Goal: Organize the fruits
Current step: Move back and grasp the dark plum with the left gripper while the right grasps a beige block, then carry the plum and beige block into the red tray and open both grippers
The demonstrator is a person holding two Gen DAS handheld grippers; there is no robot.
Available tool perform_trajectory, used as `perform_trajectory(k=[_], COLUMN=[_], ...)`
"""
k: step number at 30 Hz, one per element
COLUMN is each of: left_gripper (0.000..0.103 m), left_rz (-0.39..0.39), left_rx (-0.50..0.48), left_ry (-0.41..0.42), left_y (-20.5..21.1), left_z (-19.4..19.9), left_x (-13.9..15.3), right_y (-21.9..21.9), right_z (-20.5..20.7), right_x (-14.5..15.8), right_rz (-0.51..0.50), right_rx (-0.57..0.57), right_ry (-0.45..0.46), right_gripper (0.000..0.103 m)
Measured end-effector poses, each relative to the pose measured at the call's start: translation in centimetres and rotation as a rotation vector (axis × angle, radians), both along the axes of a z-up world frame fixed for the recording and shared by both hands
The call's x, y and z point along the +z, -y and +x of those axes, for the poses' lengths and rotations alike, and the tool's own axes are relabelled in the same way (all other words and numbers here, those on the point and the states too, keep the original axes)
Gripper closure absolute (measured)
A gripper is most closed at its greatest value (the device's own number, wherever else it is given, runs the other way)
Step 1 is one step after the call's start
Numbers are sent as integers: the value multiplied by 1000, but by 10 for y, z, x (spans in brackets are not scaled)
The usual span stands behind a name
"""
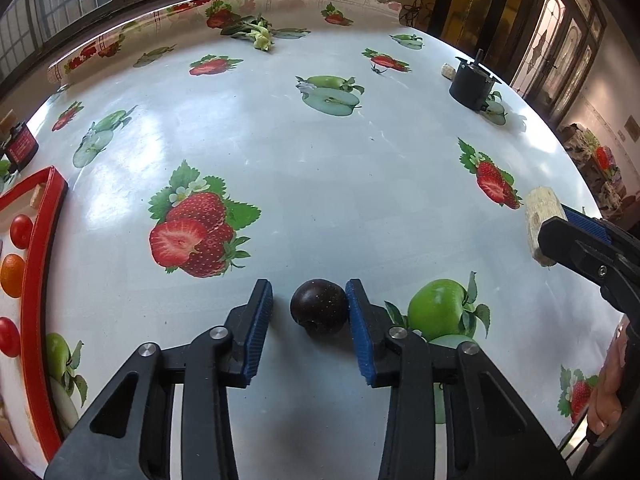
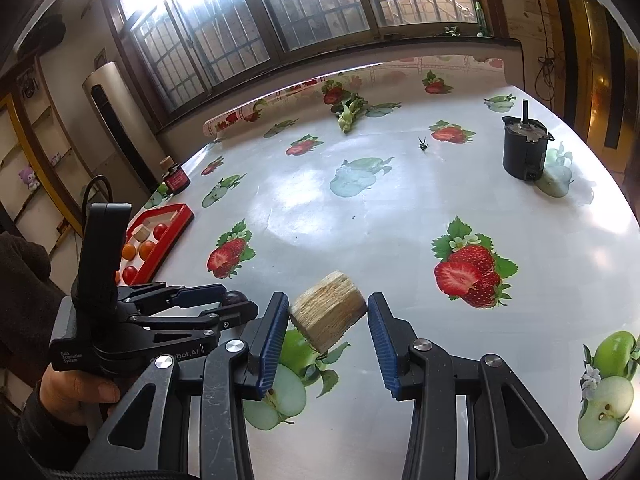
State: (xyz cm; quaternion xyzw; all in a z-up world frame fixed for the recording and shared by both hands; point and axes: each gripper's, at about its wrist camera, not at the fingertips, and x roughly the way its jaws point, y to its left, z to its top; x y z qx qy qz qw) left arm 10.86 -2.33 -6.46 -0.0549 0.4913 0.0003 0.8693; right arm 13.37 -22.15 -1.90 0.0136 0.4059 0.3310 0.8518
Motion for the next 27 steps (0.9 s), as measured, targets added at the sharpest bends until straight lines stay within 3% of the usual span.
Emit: perform_trajectory(k=[8,27], left_gripper=[81,81], left_rz=[-1,-30], left_rx=[0,136], left_ry=[15,131], left_y=[-3,-54], left_z=[-7,-60], left_x=[5,54], right_y=[-2,-42], right_z=[1,-12], right_x=[0,7], right_rz=[4,18], right_rx=[-2,79], right_ry=[1,4], right_gripper=[61,61])
